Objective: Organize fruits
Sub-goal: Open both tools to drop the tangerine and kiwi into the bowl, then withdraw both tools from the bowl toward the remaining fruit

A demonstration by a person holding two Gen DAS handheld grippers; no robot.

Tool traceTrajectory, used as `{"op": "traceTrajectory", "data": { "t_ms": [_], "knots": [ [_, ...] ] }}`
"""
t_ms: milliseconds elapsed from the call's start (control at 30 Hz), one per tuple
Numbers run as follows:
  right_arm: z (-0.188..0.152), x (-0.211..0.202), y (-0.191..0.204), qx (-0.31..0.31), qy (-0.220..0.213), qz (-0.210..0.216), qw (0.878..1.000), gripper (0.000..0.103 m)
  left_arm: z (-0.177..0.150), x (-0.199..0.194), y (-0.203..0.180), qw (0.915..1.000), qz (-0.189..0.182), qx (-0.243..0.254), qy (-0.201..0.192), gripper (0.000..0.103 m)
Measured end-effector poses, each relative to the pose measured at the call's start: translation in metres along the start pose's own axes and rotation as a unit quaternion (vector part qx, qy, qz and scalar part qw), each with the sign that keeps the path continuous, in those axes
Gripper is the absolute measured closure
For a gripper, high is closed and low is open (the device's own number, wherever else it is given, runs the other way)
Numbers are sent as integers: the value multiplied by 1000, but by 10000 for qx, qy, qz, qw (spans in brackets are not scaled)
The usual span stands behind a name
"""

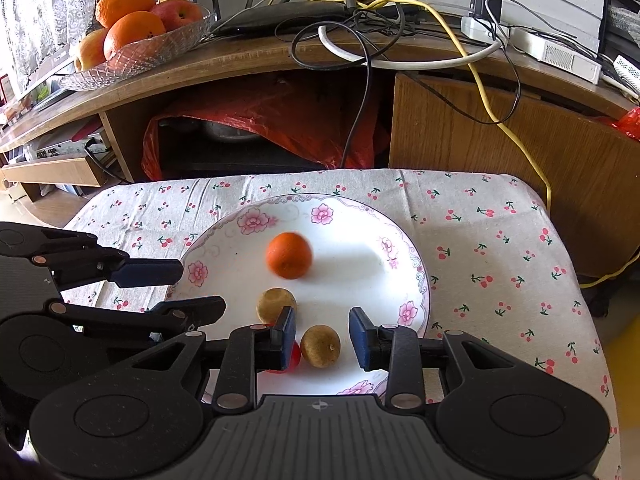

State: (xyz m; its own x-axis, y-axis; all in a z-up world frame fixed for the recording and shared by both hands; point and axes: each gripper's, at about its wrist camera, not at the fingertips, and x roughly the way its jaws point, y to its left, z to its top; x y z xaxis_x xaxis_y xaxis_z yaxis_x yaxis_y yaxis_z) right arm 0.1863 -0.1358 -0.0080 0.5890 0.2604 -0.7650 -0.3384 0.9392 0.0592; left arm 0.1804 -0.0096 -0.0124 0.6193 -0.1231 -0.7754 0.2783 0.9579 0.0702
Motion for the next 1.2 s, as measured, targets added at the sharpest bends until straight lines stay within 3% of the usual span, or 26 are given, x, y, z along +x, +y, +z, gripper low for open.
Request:
{"op": "traceTrajectory", "data": {
  "t_ms": [1200],
  "knots": [
    [-8,-24,7,-95,-103,-34,9999,74,-9,-28,-8,9999,-48,115,-116,58]
  ]
}}
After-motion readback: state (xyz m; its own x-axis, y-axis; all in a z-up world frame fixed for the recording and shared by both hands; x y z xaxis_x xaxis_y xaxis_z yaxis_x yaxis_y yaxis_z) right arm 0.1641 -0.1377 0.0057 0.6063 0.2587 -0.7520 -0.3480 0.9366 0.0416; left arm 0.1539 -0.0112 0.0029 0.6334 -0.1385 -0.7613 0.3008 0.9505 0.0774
